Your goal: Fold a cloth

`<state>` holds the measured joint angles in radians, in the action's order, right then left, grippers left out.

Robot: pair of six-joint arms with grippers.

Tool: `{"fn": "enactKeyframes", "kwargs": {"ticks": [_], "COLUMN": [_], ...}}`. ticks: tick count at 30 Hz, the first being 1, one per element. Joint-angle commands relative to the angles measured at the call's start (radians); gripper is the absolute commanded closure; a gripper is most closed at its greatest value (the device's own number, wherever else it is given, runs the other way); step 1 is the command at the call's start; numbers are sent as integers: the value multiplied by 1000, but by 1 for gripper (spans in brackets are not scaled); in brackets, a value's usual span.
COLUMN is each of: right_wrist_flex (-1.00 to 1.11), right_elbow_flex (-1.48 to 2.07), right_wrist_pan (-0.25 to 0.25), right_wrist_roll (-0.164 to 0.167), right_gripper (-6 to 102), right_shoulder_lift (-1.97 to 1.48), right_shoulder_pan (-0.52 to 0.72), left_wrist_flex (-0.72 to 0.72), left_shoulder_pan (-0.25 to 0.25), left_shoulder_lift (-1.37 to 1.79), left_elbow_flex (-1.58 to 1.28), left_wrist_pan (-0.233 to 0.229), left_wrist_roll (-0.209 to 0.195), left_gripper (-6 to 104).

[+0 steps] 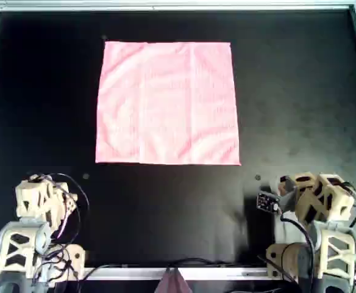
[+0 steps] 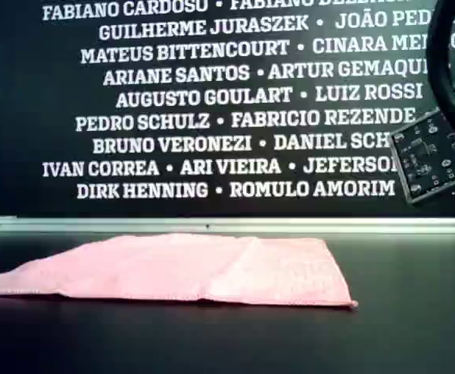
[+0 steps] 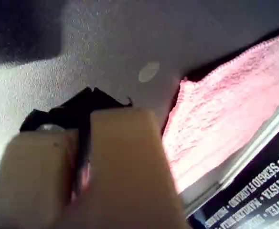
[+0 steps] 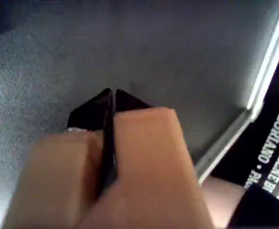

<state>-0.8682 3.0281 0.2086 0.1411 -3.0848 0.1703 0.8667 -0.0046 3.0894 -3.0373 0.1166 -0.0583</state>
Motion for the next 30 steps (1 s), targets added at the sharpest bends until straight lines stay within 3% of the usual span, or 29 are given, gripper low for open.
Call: {"fn": "enactKeyframes", "kwargs": {"ticks": [1,16,23,27,30], "right_wrist_flex": [14,26,26,29,44], "right_elbow_flex": [11,11,11,11,3], "right_wrist_pan": [-3,-3,-3,0,11], "right_wrist_roll": [6,8,6,-5,-5], "right_gripper": [94,93,93,93,92], "right_shoulder_lift": [-32,-32,-32,-32,-32], "right_shoulder_pan": [6,3,9,9,9], "left_wrist_flex": [-20,-20,-18,-18,-21], "left_shoulder_pan": [15,6,11,18,6], "left_shoulder_lift": [2,0,0,0,2], "left_elbow_flex": [11,11,11,11,12], "left_wrist_pan": [-5,-3,11,-5,12], "left_wrist_roll": [5,23,12,9,18], "left_gripper": [98,99,99,98,98]}}
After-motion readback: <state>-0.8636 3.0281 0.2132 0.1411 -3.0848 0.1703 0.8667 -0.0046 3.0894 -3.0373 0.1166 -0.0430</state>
